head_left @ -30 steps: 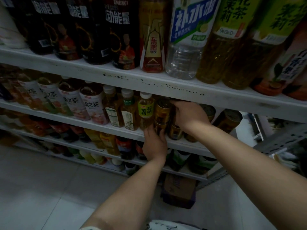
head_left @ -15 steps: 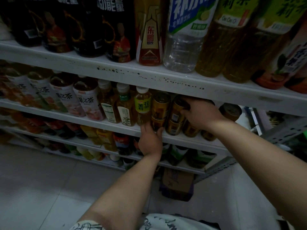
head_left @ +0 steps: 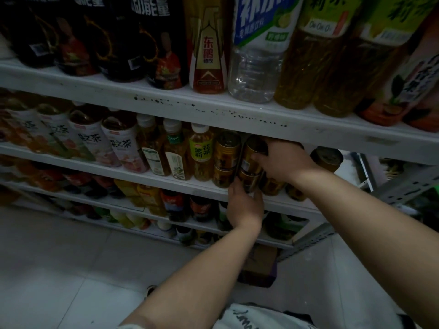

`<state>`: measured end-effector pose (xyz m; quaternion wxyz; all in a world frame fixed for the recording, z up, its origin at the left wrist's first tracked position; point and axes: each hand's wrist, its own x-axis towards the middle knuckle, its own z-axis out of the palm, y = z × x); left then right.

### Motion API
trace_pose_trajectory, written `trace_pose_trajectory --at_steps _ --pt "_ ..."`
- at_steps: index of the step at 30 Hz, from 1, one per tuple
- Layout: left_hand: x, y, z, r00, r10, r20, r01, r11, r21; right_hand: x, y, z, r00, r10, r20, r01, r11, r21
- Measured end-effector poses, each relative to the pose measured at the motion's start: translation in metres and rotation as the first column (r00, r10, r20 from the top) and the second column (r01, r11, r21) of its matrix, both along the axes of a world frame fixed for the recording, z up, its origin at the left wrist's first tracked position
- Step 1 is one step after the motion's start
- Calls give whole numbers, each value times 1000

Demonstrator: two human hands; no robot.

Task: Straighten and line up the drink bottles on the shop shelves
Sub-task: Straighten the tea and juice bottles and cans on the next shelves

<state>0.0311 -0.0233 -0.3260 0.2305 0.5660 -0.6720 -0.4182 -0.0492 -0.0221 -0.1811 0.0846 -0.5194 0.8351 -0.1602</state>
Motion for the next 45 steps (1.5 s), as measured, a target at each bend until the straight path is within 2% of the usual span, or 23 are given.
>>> trace_pose_trajectory --at_steps 10,15,20,22,26,30,35,40,42,45 --pt "-7 8 1 999 21 37 -23 998 53 -7 -1 9 999 10 41 -16 989 148" --pt "-12 16 4 998 58 -14 -57 997 51 -5 4 5 998 36 -55 -34 999 36" --pt "-8 28 -3 1000 -20 4 20 999 50 -5 8 1 989 47 -139 -47 999 8" --pt "-5 27 -6 999 -46 18 45 998 38 -5 8 -1 990 48 -131 -49 999 -7" --pt "2 12 -3 989 -11 -149 17 999 41 -5 8 -1 996 39 -84 -42 999 -32" --pt "3 -2 -1 995 -8 -103 8 1000 0 -6 9 1 996 43 -83 -45 999 -30" --pt "-3 -5 -1 993 -10 -114 -2 995 -105 -8 8 0 997 47 -60 -48 999 -15" --pt "-9 1 2 968 143 -206 -147 989 -6 -7 8 -3 997 33 -71 -36 999 -33" --pt "-13 4 3 965 180 -189 -183 983 2 -6 8 -3 997 33 -72 -37 998 -54" --pt "-12 3 1 978 152 -144 -158 987 -30 -6 8 -2 997 44 -64 -49 996 -70"
